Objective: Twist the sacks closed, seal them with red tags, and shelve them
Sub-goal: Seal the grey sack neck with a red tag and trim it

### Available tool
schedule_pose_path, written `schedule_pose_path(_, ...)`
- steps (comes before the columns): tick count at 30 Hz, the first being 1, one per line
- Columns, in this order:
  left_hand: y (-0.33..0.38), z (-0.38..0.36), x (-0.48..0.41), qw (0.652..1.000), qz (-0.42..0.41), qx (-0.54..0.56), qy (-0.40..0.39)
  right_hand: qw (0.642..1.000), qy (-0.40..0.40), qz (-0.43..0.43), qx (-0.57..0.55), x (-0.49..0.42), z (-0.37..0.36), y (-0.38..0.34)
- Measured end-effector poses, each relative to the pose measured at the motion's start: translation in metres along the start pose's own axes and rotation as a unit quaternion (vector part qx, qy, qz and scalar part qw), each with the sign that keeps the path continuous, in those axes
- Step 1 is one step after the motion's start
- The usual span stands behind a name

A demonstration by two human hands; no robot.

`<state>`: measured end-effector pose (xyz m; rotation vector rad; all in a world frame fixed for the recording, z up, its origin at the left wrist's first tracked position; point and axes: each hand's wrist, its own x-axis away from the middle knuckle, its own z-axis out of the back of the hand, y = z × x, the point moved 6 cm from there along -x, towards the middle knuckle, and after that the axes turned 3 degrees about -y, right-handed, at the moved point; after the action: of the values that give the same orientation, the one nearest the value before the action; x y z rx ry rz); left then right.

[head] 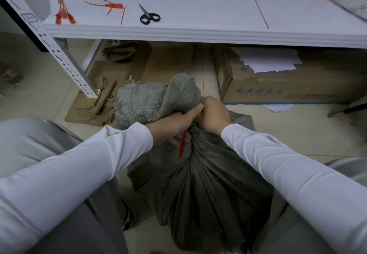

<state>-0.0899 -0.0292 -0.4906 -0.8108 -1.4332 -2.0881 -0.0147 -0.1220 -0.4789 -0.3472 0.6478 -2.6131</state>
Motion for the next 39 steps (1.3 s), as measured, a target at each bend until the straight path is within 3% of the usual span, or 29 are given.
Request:
schedule_pose_path(13, 0.009, 0.002, 0.001, 0.99, -0.049, 0.124, 0.043, 0.995, -0.026, 0.058, 0.076, -0.002, 0.008, -0.002)
schedule_pose_path(21, 0.005, 0.009, -0.005, 0.993, -0.039, 0.09, 0.073, 0.991, -0.08, 0.071, 0.081, -0.006, 0.003, -0.001)
schedule_pose_path(24, 0.007, 0.008, -0.006, 0.993, -0.04, 0.081, 0.073, 0.993, -0.106, 0.05, 0.034, -0.009, 0.003, 0.007)
schedule_pose_path(27, 0.011, 0.007, -0.008, 0.993, -0.06, 0.06, 0.079, 0.987, -0.13, 0.024, -0.087, -0.01, -0.002, 0.016)
schedule_pose_path(33, 0.013, 0.006, -0.009, 0.99, -0.09, 0.081, 0.072, 0.94, -0.159, -0.056, -0.298, -0.009, -0.013, 0.031)
schedule_pose_path(35, 0.013, 0.004, -0.009, 0.99, -0.099, 0.08, 0.055, 0.936, -0.145, -0.063, -0.315, -0.011, -0.014, 0.033)
schedule_pose_path(39, 0.002, -0.005, -0.009, 0.996, -0.077, 0.012, 0.048, 0.966, -0.083, -0.025, -0.242, -0.013, -0.016, 0.035)
